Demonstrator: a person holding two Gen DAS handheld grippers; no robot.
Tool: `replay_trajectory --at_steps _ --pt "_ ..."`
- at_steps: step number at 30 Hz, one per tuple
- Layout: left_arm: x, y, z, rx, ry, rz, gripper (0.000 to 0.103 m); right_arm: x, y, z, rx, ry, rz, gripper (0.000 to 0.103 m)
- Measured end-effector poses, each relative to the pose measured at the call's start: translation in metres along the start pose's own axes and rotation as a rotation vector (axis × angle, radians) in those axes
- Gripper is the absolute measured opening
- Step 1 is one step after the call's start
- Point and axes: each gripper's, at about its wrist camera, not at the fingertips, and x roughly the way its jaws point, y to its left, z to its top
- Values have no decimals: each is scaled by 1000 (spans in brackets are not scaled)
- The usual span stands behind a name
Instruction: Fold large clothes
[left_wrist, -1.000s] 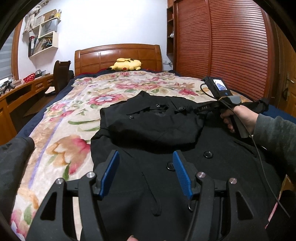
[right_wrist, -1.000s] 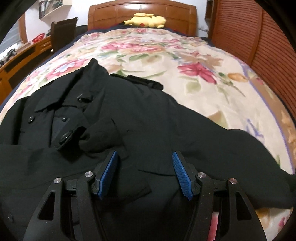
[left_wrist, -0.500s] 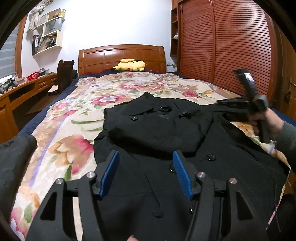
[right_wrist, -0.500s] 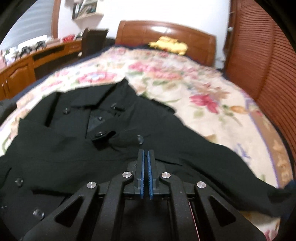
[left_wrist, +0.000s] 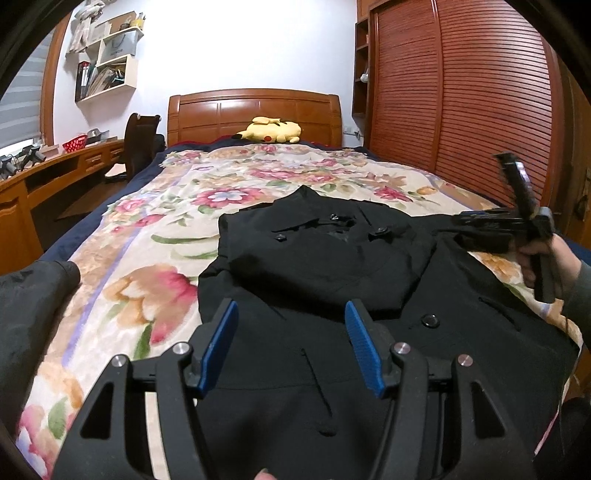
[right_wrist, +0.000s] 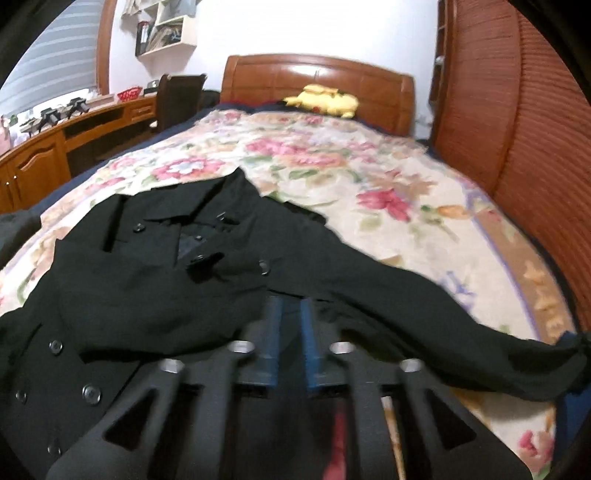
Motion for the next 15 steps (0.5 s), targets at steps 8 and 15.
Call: replay_trajectory --at_steps 8,15 --pt "4 -6 -2 29 12 -2 59 79 13 -4 12 181 53 60" --pt "4 -4 -3 33 15 -4 59 37 28 -17 -88 80 88 4"
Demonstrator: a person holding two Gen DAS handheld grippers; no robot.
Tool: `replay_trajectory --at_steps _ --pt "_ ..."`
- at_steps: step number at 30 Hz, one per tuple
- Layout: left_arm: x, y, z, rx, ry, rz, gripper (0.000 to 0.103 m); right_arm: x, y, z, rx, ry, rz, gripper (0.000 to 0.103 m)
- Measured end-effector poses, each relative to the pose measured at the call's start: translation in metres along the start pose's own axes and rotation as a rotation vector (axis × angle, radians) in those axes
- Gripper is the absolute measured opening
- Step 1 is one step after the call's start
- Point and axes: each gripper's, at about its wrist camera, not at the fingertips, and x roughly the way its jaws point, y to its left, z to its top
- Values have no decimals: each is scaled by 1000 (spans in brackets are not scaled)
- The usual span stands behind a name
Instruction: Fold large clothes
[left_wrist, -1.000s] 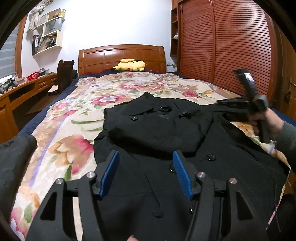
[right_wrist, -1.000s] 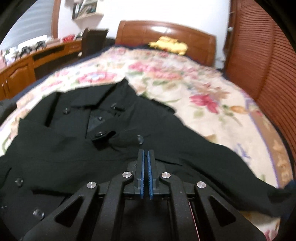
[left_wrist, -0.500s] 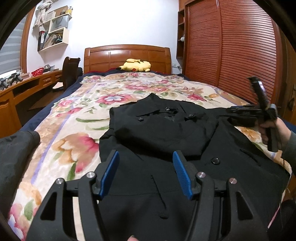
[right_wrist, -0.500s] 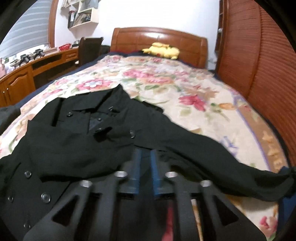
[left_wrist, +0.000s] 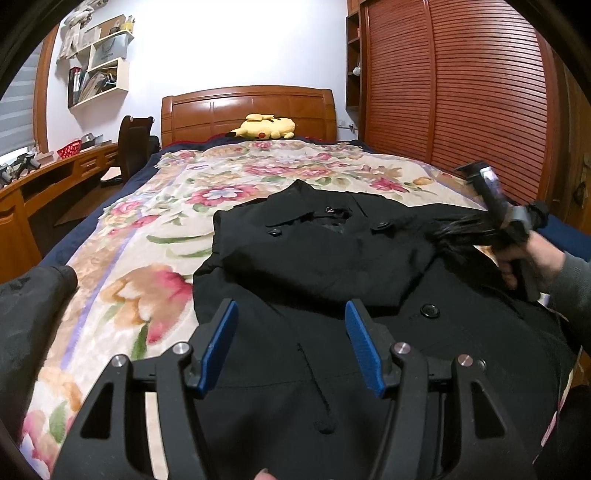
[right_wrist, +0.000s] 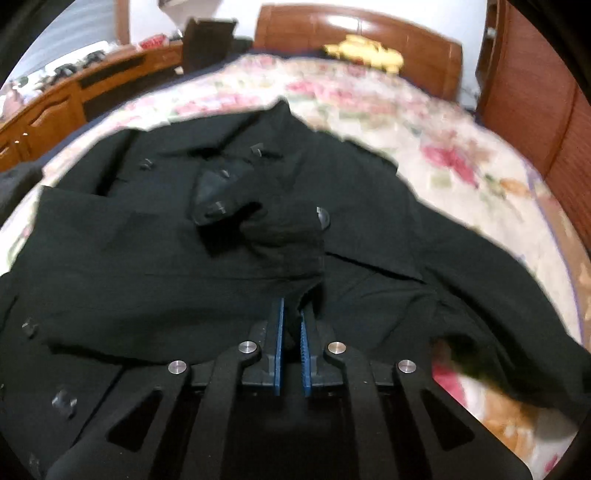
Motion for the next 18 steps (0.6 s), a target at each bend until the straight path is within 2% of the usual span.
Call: replay_trajectory --at_steps 3,6,8,12,18 --pt "0 1 0 -4 2 3 60 -46 -8 -11 28 -92 -47 4" --pt "-1 1 1 -10 -2 6 59 -77 -20 -26 64 -116 -112 4" --pt "0 0 1 -12 -2 6 59 -90 -27 -35 78 -118 -155 4" --pt "-1 -3 1 -1 -3 2 59 -108 -34 -54 93 -93 -180 4" --pt "-1 -9 3 4 -12 -13 59 -116 -31 -79 93 -32 -151 4"
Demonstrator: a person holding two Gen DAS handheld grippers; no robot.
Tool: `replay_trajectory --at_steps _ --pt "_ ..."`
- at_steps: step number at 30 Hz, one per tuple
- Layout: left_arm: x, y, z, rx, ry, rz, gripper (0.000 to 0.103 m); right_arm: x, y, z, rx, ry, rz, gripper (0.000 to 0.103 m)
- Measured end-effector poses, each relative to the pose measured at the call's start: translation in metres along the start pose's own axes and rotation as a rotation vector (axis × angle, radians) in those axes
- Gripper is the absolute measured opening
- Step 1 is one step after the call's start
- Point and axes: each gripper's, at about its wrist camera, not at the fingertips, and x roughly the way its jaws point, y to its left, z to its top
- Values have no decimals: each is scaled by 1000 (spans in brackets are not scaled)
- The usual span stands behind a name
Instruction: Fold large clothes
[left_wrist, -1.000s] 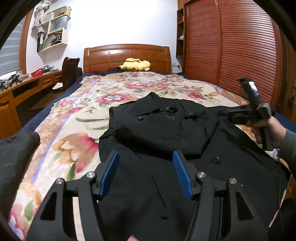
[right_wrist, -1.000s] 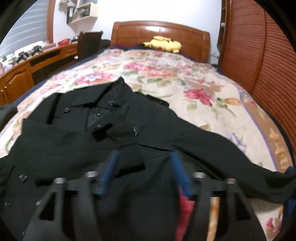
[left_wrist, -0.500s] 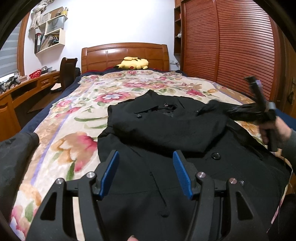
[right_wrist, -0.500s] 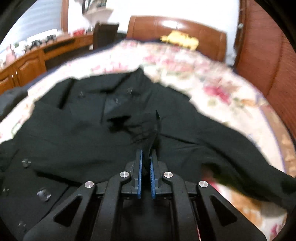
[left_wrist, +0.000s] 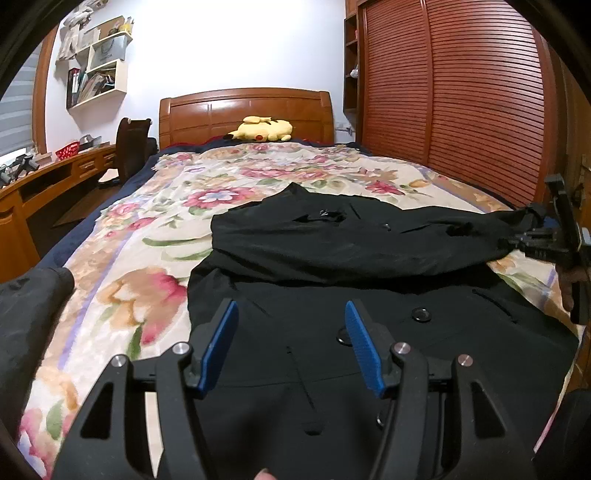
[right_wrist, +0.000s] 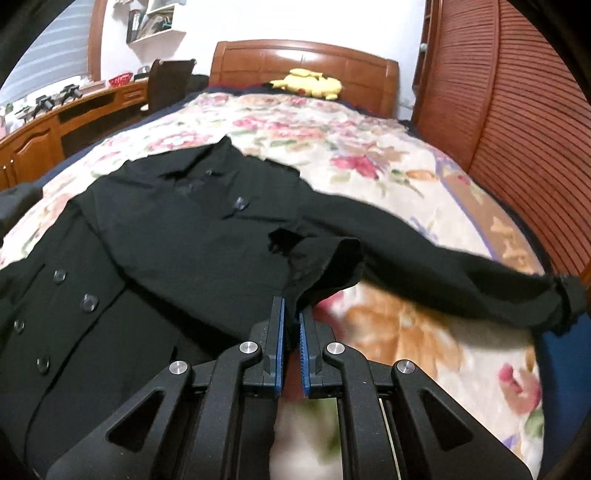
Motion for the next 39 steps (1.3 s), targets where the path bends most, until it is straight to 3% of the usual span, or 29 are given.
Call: replay_trajectory --at_steps 4,7,11,12,31,35,39 --pt "0 -7 0 12 -6 -12 60 -5 7 -11 5 21 19 5" --pt "-1 -13 1 22 -11 -23 60 -9 10 -16 -1 26 10 13" --pt "-3 -23 4 30 -21 -38 60 -18 12 -23 -7 23 22 50" --pt "-3 -25 5 30 -23 -44 60 -21 12 -24 -8 19 22 51" --pt "15 -72 19 58 -35 -115 60 -45 -24 -26 37 -22 -27 56" --pt "20 -81 20 67 -27 -129 60 -45 -47 -23 60 -25 -60 66" --pt "24 -92 21 85 -23 -141 60 -44 -85 -18 96 -13 -102 67"
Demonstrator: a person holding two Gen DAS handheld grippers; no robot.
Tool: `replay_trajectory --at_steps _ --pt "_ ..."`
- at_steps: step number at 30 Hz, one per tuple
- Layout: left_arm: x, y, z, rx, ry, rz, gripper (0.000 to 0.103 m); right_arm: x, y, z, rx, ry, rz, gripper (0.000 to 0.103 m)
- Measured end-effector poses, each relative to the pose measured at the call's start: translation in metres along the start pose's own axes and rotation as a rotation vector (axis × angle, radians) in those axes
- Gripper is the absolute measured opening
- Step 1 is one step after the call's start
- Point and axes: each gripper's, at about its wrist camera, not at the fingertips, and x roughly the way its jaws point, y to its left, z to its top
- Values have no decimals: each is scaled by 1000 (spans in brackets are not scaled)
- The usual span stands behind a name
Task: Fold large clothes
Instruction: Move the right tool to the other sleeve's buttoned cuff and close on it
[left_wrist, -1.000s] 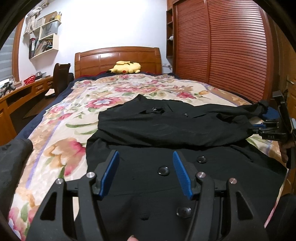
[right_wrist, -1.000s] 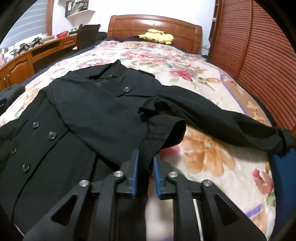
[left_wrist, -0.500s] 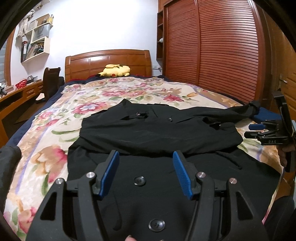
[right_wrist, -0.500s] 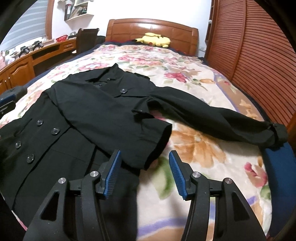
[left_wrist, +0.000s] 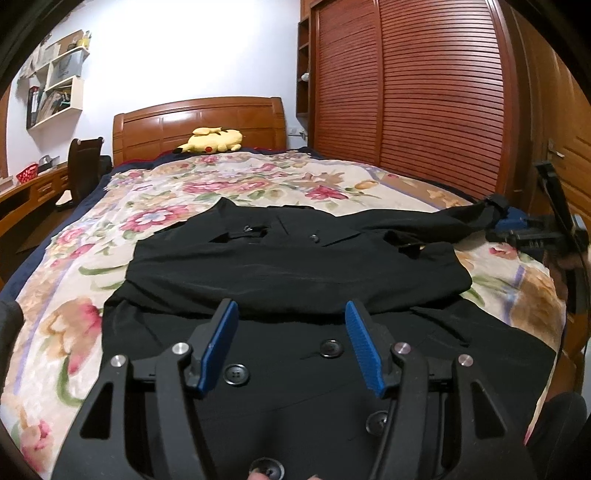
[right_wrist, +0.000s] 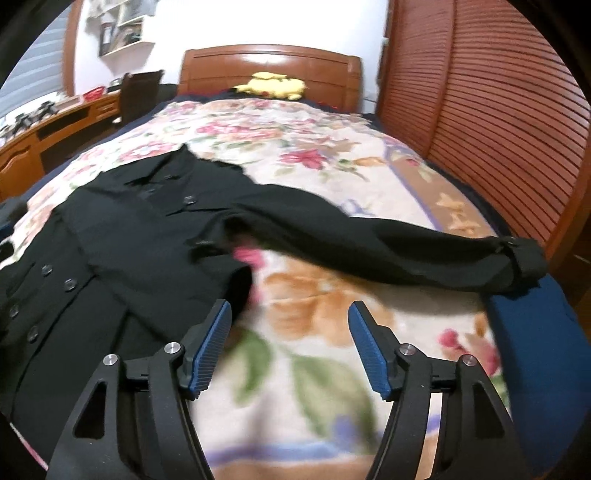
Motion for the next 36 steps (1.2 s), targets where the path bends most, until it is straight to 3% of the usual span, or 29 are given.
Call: replay_trajectory --at_steps 15,21,30,34,35,36 --pt "6 -10 -3 23 21 -4 61 17 -180 38 281 19 -249 67" --pt "9 -13 -4 35 34 -2 61 20 -221 42 388 24 -317 68" --pt "13 -11 -6 28 49 -5 62 68 -248 26 444 194 -409 68" --pt "14 -11 -7 27 56 -8 62 75 -253 21 442 189 -406 67" --pt "14 -11 -7 27 57 -9 62 74 -252 21 430 171 -404 64" --pt "15 -11 -7 28 57 -9 62 74 -250 23 415 164 -403 44"
